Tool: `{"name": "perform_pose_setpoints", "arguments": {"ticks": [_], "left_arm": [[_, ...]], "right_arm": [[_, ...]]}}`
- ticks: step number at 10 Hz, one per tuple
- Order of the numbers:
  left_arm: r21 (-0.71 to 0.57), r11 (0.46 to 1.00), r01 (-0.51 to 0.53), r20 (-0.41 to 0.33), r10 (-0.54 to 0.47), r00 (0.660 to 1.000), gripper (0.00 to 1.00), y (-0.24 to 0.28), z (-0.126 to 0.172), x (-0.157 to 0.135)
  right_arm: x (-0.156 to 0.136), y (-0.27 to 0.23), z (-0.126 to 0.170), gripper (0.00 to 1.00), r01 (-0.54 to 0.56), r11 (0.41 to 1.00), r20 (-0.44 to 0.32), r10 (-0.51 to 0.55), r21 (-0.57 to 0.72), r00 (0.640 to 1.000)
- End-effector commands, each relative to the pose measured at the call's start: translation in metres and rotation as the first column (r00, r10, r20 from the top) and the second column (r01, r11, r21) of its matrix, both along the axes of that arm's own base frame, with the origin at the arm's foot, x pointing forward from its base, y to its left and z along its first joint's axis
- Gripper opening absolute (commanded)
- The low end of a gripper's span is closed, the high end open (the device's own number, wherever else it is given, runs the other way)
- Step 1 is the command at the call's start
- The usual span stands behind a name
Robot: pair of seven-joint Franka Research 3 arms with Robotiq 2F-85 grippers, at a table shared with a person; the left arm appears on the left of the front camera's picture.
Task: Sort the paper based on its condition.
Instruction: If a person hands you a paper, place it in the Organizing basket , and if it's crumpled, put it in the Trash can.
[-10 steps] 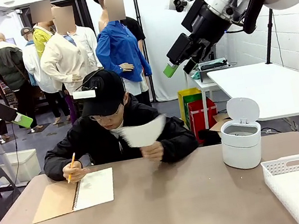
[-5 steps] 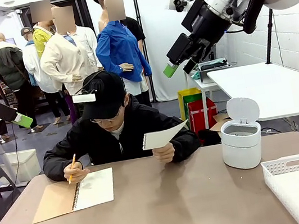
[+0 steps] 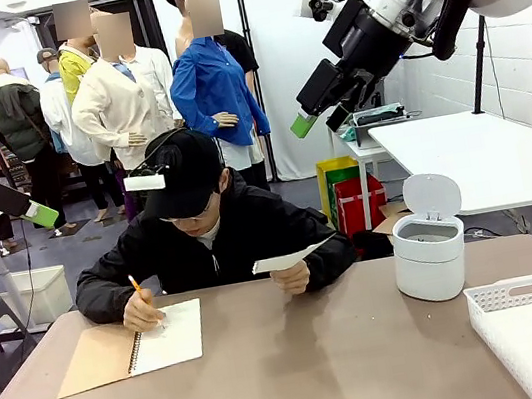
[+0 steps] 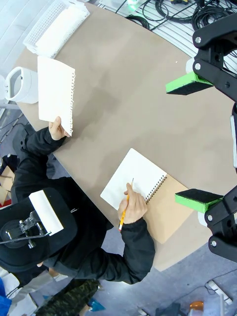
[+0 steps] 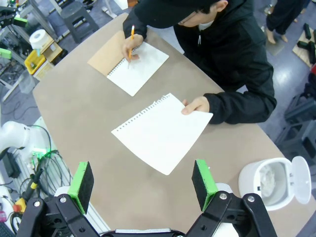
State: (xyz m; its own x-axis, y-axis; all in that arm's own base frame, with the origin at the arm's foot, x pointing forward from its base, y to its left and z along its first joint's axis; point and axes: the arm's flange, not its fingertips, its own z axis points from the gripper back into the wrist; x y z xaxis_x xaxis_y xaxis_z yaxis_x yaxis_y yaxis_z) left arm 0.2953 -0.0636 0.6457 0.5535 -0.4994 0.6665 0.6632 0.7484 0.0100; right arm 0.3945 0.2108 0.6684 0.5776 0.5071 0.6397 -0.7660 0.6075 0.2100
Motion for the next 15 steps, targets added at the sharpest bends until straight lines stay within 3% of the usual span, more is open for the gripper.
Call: {"name": "perform_pose_setpoints", "arguments": {"ticks": [1,2,4,6,8,9,10,11,14,15], "left_arm": [[-0.006,1.000,-0.003,0.000,0.003,1.000,1.00,0.001,0.001,0.000],[-0.006,1.000,-0.003,0.000,0.003,1.000,1.00,0.001,0.001,0.000],[-0.006,1.000,-0.003,0.000,0.003,1.000,1.00,0.001,0.001,0.000],[-0.006,1.000,-0.003,0.000,0.003,1.000,1.00,0.001,0.001,0.000],[-0.006,1.000,-0.003,0.000,0.003,1.000,1.00,0.001,0.001,0.000],[-0.006,1.000,-0.003,0.000,0.003,1.000,1.00,0.001,0.001,0.000],[-0.006,1.000,-0.003,0.000,0.003,1.000,1.00,0.001,0.001,0.000],[-0.006,1.000,-0.003,0.000,0.003,1.000,1.00,0.001,0.001,0.000],[-0.006,1.000,-0.003,0.000,0.003,1.000,1.00,0.001,0.001,0.000],[-0.006,1.000,-0.003,0.000,0.003,1.000,1.00,0.001,0.001,0.000]], "right_arm": [[0.009,-0.005,-0.004,1.00,0.052,0.998,-0.090,-0.049,0.029,0.995],[0.024,-0.014,-0.012,1.00,0.128,0.991,-0.218,-0.118,0.029,0.969],[0.046,-0.027,-0.033,1.00,0.188,0.981,-0.436,-0.154,0.036,0.887],[0.067,-0.034,-0.061,1.00,0.253,0.966,-0.615,-0.171,0.047,0.770],[0.084,-0.035,-0.091,1.00,0.352,0.935,-0.748,-0.208,0.036,0.630],[0.089,-0.032,-0.103,1.00,0.373,0.928,-0.761,-0.232,0.014,0.606],[0.086,-0.029,-0.107,1.00,0.298,0.953,-0.691,-0.185,0.046,0.699],[0.084,-0.042,-0.108,1.00,0.323,0.946,-0.733,-0.209,0.015,0.647],[0.087,-0.038,-0.113,1.00,0.328,0.945,-0.735,-0.213,0.014,0.643],[0.109,-0.038,-0.127,1.00,0.347,0.938,-0.843,-0.167,0.024,0.512]]}}
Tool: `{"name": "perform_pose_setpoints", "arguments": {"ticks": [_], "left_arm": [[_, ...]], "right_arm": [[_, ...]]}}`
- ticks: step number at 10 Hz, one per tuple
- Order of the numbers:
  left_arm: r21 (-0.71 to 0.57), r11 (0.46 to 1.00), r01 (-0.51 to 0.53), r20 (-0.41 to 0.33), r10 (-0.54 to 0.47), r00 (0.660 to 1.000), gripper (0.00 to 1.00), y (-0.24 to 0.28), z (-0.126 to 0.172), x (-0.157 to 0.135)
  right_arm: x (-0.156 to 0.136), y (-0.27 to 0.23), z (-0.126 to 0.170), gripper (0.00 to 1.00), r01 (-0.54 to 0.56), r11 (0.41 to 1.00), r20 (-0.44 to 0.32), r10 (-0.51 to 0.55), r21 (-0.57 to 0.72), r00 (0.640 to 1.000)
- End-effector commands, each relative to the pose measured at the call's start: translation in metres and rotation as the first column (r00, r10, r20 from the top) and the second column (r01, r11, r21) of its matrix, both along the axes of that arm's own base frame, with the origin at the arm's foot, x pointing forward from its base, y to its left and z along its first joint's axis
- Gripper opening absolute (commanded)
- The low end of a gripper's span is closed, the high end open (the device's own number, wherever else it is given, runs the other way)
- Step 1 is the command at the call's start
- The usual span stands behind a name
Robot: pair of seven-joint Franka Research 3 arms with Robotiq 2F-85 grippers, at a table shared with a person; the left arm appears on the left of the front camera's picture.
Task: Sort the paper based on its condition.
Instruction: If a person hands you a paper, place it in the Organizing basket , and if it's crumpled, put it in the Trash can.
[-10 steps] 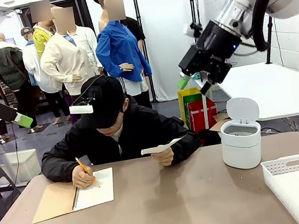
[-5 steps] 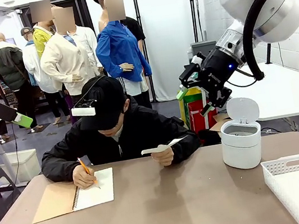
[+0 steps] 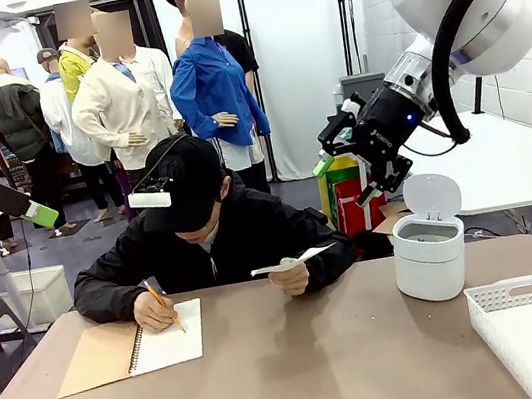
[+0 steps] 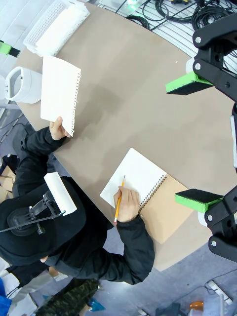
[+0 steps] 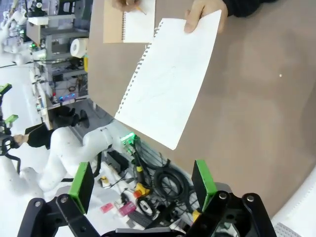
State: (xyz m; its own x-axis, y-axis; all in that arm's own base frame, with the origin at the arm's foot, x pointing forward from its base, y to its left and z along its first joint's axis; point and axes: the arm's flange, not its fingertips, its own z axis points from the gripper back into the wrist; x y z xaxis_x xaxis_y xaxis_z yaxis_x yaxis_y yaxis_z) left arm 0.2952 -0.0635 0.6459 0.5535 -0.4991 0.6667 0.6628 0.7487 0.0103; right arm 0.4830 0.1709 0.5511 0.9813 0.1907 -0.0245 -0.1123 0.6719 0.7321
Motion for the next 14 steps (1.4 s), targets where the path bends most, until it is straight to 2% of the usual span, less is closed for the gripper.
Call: {"name": "perform_pose_setpoints", "arguments": {"ticks": [1,2,5,9,12,13,14], "left_arm": [[-0.006,1.000,-0.003,0.000,0.003,1.000,1.00,0.001,0.001,0.001],[-0.006,1.000,-0.003,0.000,0.003,1.000,1.00,0.001,0.001,0.001],[-0.006,1.000,-0.003,0.000,0.003,1.000,1.00,0.001,0.001,0.001],[-0.006,1.000,-0.003,0.000,0.003,1.000,1.00,0.001,0.001,0.001],[-0.006,1.000,-0.003,0.000,0.003,1.000,1.00,0.001,0.001,0.001],[-0.006,1.000,-0.003,0.000,0.003,1.000,1.00,0.001,0.001,0.001],[-0.006,1.000,-0.003,0.000,0.003,1.000,1.00,0.001,0.001,0.001]], "right_arm": [[0.038,0.007,-0.029,1.00,0.070,0.995,-0.200,-0.053,0.077,0.978],[0.047,0.010,-0.044,1.00,0.089,0.993,-0.272,-0.066,0.073,0.960],[0.063,0.027,-0.087,1.00,0.139,0.989,-0.402,-0.105,0.056,0.910],[0.063,0.049,-0.128,1.00,0.146,0.989,-0.502,-0.107,0.039,0.858],[0.062,0.060,-0.139,1.00,0.136,0.988,-0.528,-0.080,0.068,0.846],[0.062,0.059,-0.143,0.94,0.127,0.987,-0.512,-0.059,0.097,0.857],[0.063,0.059,-0.145,0.75,0.130,0.987,-0.510,-0.064,0.094,0.858]]}}
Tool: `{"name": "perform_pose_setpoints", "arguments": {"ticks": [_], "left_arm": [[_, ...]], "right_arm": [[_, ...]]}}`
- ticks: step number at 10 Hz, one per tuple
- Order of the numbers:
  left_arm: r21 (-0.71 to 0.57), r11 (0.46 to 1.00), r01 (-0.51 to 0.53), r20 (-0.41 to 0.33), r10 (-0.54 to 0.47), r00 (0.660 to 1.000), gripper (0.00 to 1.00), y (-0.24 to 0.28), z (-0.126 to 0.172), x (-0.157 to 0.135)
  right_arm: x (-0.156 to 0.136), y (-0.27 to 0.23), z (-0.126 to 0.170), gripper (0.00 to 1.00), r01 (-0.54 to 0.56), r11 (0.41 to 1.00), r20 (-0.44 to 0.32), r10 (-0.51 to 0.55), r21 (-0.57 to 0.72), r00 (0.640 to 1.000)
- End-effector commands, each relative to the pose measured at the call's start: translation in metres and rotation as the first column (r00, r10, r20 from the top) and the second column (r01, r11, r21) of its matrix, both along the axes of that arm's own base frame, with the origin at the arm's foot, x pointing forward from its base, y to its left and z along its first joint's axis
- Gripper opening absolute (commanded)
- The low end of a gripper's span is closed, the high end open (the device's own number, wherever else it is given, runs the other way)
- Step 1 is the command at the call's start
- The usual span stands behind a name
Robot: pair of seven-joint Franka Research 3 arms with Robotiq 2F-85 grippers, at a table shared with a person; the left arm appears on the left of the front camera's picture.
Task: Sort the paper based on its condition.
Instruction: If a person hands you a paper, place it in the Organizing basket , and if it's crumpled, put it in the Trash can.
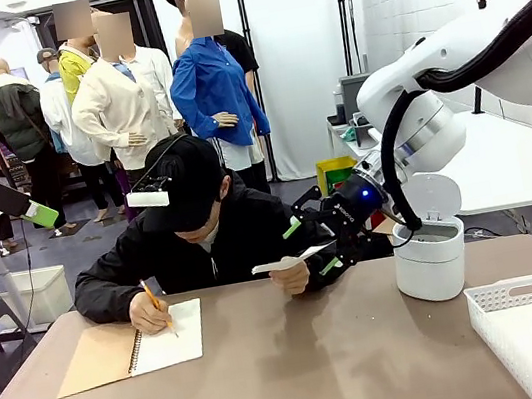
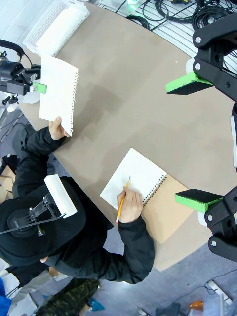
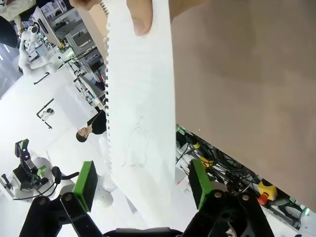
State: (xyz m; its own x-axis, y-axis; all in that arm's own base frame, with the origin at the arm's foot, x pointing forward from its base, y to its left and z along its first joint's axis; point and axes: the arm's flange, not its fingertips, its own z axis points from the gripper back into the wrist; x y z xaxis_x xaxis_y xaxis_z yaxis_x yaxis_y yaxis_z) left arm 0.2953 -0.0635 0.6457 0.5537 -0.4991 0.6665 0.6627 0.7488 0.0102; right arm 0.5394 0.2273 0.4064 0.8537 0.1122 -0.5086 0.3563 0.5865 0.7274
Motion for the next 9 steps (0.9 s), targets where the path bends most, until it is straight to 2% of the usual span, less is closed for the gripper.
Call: {"name": "perform_pose_setpoints", "arguments": {"ticks": [1,4,9], "left_arm": [[-0.006,1.000,-0.003,0.000,0.003,1.000,1.00,0.0007,0.0007,0.0005],[-0.006,1.000,-0.003,0.000,0.003,1.000,1.00,0.0007,0.0007,0.0005],[-0.006,1.000,-0.003,0.000,0.003,1.000,1.00,0.0007,0.0007,0.0005]], "right_arm": [[0.0065,0.0028,-0.0017,0.56,0.001,0.999,0.001,-0.001,0.034,1.000],[0.0071,0.0025,-0.0023,0.00,-0.001,0.999,0.009,0.001,0.032,1.000],[0.0064,0.0038,0.0011,0.00,-0.020,0.999,0.025,0.019,0.037,1.000]]}}
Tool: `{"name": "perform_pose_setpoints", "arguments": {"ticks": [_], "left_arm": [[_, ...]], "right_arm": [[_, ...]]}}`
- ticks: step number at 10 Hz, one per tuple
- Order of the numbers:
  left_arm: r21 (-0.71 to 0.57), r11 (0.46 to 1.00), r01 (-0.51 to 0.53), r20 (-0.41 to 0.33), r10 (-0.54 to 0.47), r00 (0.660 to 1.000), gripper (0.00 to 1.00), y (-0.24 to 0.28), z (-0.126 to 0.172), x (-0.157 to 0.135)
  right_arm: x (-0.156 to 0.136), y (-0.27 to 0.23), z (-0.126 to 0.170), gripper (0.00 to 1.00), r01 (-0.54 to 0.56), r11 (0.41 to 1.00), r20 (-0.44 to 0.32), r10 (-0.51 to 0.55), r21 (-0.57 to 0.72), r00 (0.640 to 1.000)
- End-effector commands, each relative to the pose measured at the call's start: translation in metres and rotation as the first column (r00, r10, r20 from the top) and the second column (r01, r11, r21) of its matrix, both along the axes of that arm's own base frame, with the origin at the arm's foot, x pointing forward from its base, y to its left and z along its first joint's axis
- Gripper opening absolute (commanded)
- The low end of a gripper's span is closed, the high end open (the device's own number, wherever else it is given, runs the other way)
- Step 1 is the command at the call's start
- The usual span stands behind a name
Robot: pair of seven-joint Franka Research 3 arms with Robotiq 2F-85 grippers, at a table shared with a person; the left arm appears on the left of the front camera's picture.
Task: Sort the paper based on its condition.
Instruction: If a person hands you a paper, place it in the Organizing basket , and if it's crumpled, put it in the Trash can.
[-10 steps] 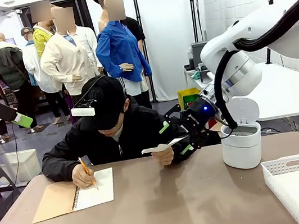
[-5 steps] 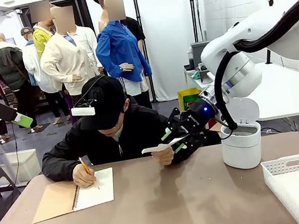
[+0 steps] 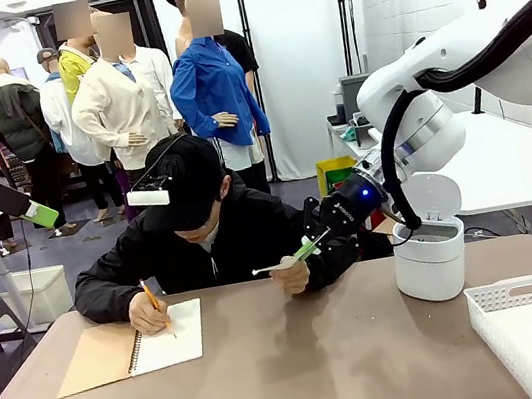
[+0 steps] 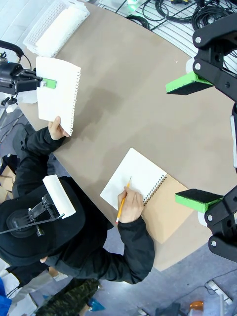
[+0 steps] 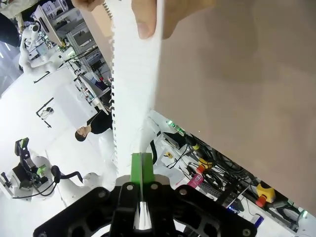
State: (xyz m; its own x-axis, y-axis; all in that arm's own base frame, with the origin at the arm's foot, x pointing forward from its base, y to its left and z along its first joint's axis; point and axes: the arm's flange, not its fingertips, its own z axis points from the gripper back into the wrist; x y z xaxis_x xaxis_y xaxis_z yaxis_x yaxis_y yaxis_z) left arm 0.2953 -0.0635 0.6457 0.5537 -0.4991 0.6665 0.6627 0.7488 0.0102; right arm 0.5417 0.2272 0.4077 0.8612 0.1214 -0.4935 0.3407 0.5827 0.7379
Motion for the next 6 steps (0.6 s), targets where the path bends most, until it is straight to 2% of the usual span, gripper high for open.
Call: {"name": "perform_pose_setpoints", "arguments": {"ticks": [1,3,6], "left_arm": [[-0.006,1.000,-0.003,0.000,0.003,1.000,1.00,0.001,0.001,0.000],[-0.006,1.000,-0.003,0.000,0.003,1.000,1.00,0.001,0.001,0.000],[-0.006,1.000,-0.003,0.000,0.003,1.000,1.00,0.001,0.001,0.000]], "right_arm": [[0.002,0.005,0.001,0.00,-0.035,0.999,0.031,0.034,0.012,0.999],[0.001,0.008,0.007,0.00,-0.064,0.997,0.057,0.062,0.032,0.996],[-0.007,0.005,0.027,0.00,-0.116,0.993,0.185,0.112,0.009,0.976]]}}
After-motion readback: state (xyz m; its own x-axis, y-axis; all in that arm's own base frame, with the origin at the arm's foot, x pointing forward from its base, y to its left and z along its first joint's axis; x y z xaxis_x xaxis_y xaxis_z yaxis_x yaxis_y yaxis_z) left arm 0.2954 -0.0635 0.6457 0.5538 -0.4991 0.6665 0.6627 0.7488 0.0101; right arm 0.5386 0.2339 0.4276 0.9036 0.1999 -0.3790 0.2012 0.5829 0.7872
